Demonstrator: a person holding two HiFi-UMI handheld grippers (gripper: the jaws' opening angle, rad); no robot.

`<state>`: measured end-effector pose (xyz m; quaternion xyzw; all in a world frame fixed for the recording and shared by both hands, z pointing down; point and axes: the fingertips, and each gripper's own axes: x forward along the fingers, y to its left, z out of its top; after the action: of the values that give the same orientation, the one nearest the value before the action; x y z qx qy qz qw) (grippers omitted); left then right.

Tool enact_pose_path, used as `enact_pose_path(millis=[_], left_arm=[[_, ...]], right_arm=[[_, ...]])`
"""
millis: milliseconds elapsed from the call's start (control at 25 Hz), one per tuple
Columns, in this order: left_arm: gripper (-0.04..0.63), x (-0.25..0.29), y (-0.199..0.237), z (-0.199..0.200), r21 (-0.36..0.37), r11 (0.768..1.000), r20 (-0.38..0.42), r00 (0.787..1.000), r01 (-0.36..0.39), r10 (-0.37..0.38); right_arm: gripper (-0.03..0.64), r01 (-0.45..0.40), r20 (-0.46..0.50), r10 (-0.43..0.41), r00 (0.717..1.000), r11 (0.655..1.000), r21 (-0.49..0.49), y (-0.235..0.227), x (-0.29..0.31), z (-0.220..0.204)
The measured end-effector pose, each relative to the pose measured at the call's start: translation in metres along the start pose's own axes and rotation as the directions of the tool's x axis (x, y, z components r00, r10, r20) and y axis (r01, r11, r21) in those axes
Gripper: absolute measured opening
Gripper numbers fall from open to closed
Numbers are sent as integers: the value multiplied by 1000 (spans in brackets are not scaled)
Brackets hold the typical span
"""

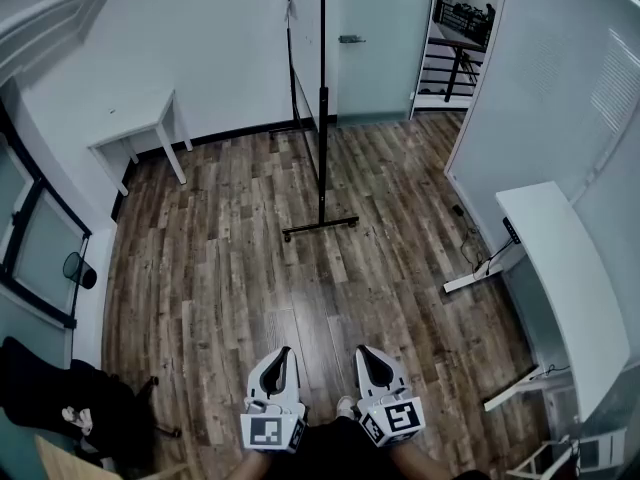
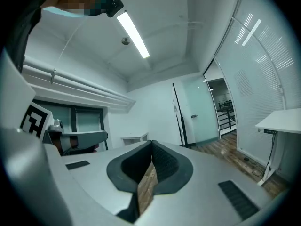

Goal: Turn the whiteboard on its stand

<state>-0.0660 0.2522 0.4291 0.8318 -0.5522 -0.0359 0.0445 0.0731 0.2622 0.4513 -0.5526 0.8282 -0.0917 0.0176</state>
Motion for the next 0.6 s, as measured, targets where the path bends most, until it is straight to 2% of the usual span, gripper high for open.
enact_pose_path(millis=[200,600], left_arm=[[18,2,-9,-2,-2,1000,-6,1000,-3,3],[18,15,-43,-6,-7,999,9,999,-33,33]], right_arm=[[14,-20,5,20,1000,1000,0,-4,-4,2],[14,-71,-20,71,997,997,-13,-40,-13,-4]])
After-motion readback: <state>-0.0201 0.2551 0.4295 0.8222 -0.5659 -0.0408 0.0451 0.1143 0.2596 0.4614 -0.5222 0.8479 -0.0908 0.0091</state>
